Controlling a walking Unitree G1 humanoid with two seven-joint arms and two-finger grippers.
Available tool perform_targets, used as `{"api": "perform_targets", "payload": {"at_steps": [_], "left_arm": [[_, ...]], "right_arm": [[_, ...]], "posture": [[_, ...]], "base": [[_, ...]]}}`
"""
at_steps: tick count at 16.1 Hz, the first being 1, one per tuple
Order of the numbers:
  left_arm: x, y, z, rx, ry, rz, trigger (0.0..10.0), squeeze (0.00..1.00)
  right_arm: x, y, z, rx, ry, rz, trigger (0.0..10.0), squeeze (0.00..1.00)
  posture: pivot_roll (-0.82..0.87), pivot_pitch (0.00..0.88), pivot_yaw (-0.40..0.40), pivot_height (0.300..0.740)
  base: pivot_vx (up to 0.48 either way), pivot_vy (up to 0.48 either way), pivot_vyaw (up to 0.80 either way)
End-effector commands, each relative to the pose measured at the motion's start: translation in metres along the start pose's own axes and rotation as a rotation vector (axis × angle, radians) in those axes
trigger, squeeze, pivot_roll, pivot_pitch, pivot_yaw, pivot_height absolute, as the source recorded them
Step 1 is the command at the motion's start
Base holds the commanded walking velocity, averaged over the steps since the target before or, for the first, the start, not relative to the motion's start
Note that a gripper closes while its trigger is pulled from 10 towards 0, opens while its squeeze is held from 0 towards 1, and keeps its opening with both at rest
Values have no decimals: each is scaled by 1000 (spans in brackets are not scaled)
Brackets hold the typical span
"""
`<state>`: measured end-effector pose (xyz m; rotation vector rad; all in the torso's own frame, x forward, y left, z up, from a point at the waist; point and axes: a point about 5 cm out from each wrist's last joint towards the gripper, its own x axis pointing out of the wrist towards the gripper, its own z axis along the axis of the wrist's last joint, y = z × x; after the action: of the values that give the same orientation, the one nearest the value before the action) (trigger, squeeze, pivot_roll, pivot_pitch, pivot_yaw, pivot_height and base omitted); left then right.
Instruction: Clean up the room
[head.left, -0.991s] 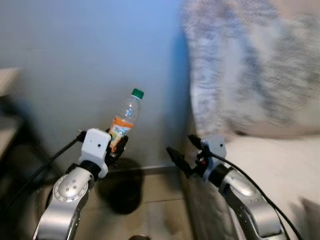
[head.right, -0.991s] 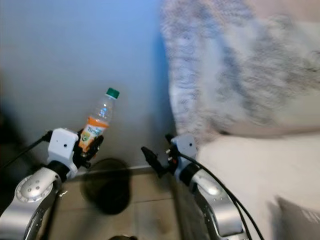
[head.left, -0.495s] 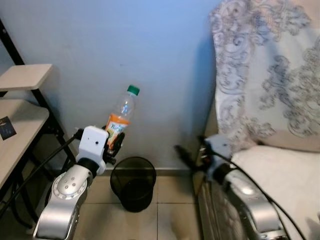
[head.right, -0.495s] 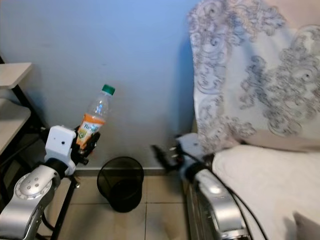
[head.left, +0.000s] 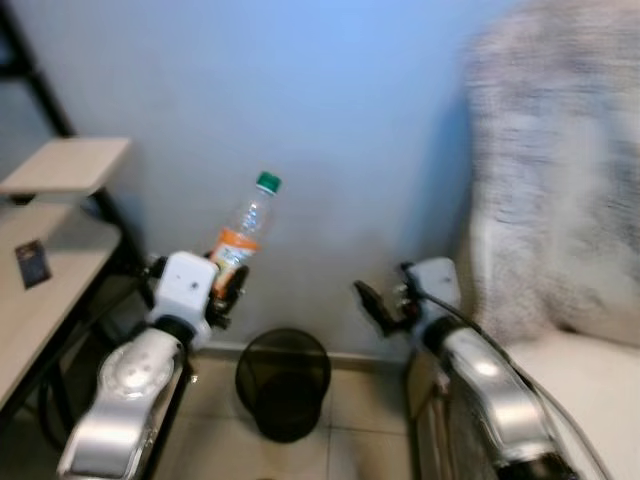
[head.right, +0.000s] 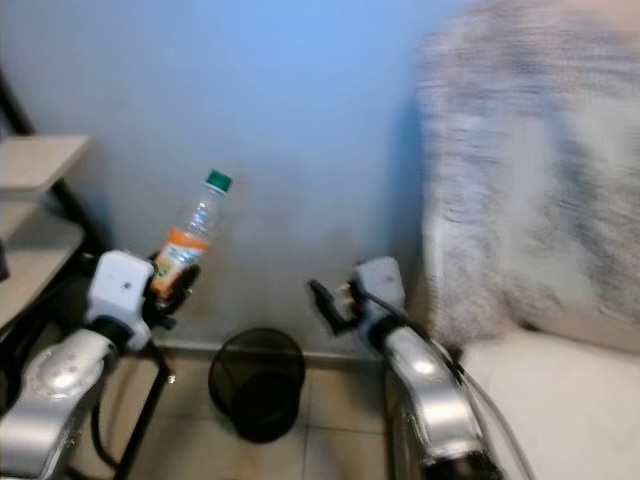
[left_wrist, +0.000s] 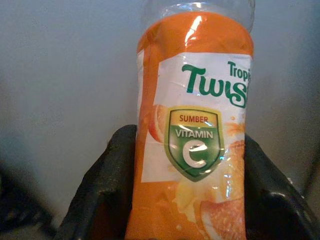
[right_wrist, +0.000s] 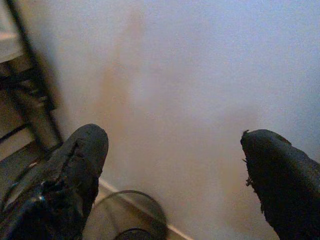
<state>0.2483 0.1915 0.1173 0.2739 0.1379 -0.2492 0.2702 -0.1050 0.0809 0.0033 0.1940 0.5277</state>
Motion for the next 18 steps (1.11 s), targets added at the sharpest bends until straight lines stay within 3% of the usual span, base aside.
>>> {"api": "perform_targets", "payload": {"at_steps": [1,4,6,9,11,16,18], "left_arm": [[3,-4,5,4,-13,-25,10000,0],[3,-7,4,10,-10,-51,10000,0],[1,-12,1,18,8,-96,10000,0],[-5,-21,-4,51,45,-181,10000,0],[-8,-24,-4,59,61,-250,10000,0],[-6,-27,-32,238,168,-491,10000,0],[1,-27,-41,279,200,-539,10000,0]], "right_arm": [[-3,-7,-1,-23,5,-17,10000,0],[-3,-6,1,-40,-5,0,10000,0],[-4,-1,0,-62,8,66,10000,0],[-7,-6,-4,-45,37,110,10000,0],[-11,-12,-10,-145,100,212,10000,0],[-21,-21,-19,-309,260,465,10000,0],[-27,-31,-20,-333,329,482,10000,0]], "posture": [[131,23,26,740],[129,26,28,740],[129,26,28,740],[130,35,24,740],[124,46,25,740],[88,74,16,740],[74,79,7,740]], "base": [[398,0,0],[391,0,0],[375,0,800],[353,0,533],[0,0,0],[0,0,0],[0,0,0]]}}
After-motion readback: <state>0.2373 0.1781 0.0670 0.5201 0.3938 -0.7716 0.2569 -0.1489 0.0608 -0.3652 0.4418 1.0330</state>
